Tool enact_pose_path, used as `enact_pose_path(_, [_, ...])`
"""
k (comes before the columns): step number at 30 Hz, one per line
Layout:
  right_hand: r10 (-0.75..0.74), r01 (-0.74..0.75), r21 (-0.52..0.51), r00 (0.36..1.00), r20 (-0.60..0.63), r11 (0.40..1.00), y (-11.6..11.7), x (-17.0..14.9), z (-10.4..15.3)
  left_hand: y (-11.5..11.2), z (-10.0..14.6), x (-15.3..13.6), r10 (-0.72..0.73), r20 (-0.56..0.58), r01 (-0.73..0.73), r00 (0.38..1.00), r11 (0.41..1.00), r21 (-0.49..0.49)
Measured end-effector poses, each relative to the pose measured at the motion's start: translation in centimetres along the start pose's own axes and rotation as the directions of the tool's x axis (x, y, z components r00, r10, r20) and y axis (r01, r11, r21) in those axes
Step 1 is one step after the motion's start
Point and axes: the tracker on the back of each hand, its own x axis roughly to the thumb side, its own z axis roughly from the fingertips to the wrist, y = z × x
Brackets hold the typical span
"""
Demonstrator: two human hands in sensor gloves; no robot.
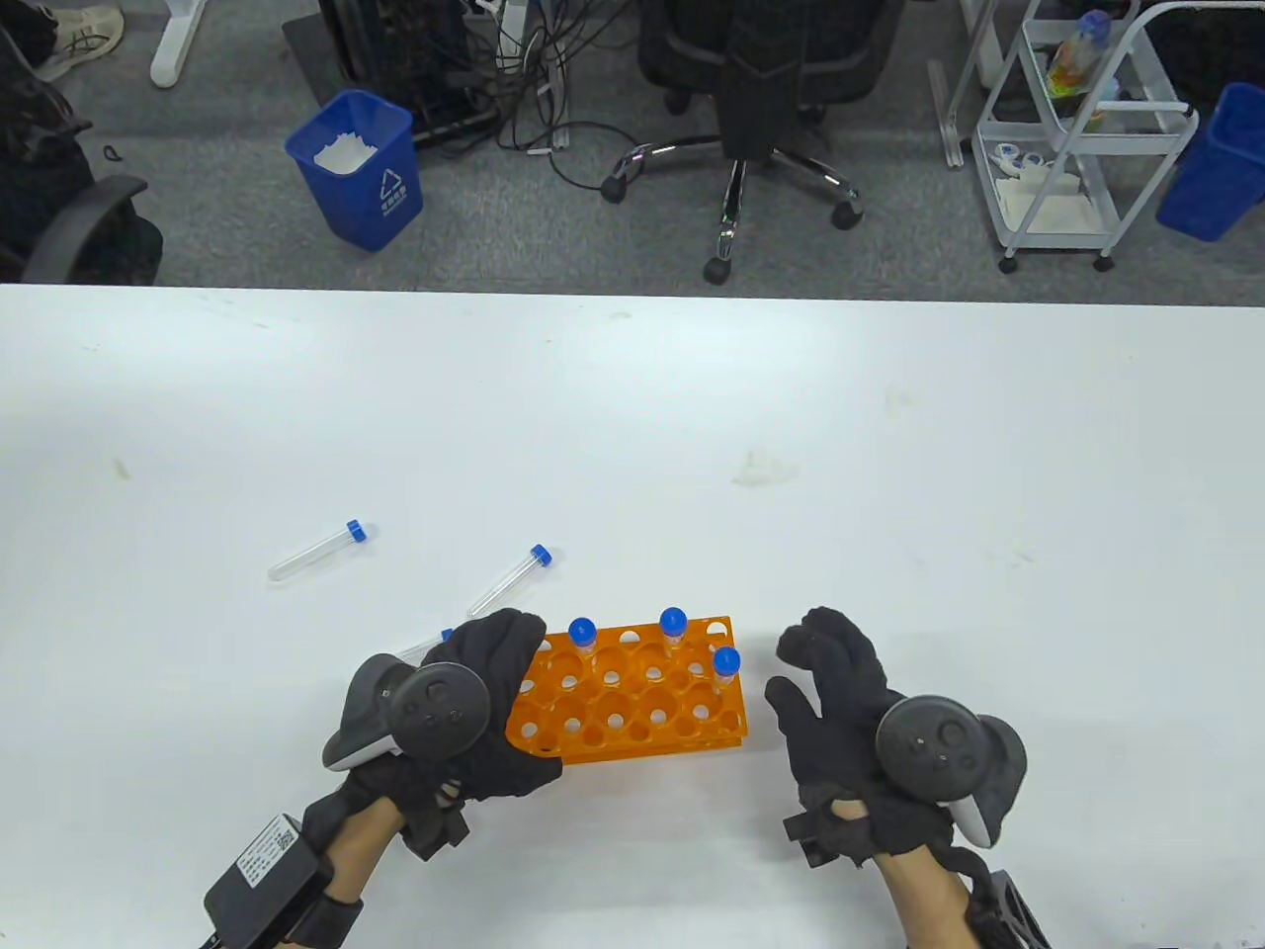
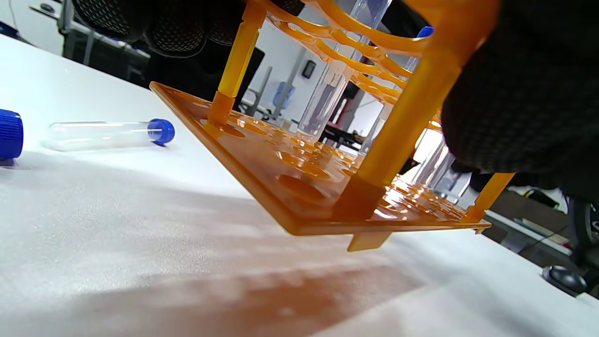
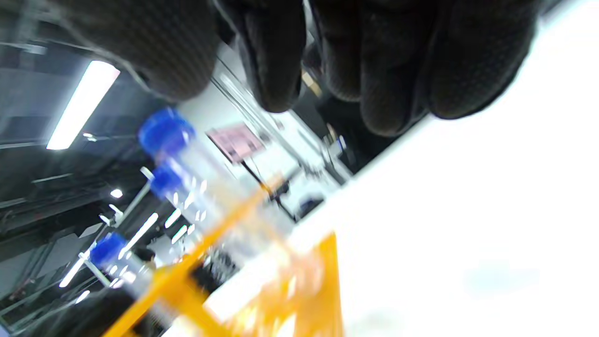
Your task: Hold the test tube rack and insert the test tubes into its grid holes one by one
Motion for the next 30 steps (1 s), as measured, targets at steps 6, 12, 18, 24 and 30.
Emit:
enact_pose_path(6, [-0.353, 0.422, 0.233, 0.891, -0.285, 0.876, 3.1, -3.5, -1.0, 0.3, 0.0, -0.3, 0.003, -0.012, -0.002, 1.000, 1.000, 0.013])
enact_pose_path(12, [-0.437, 0.538, 0.254, 0.823, -0.363, 0.804, 4.5, -4.0, -1.1, 0.1, -0.1, -0.1, -0.004, -0.010, 0.004, 1.000, 1.000, 0.006])
enact_pose_path(18, [-0.460, 0.563, 0.219, 0.800, -0.384, 0.797, 4.7, -4.0, -1.0, -0.2, -0.2, 0.0, -0.016, -0.015, 0.016, 1.000, 1.000, -0.020])
enact_pose_path(24, [-0.468, 0.556, 0.184, 0.804, -0.368, 0.811, 4.4, -3.6, -0.9, -0.3, -0.3, 0.2, -0.016, -0.016, 0.015, 1.000, 0.999, -0.038])
enact_pose_path(30, [-0.481, 0.559, 0.162, 0.802, -0.353, 0.813, 3.8, -3.5, -0.8, 0.3, -0.2, 0.7, -0.062, 0.001, 0.062, 0.998, 0.996, -0.070])
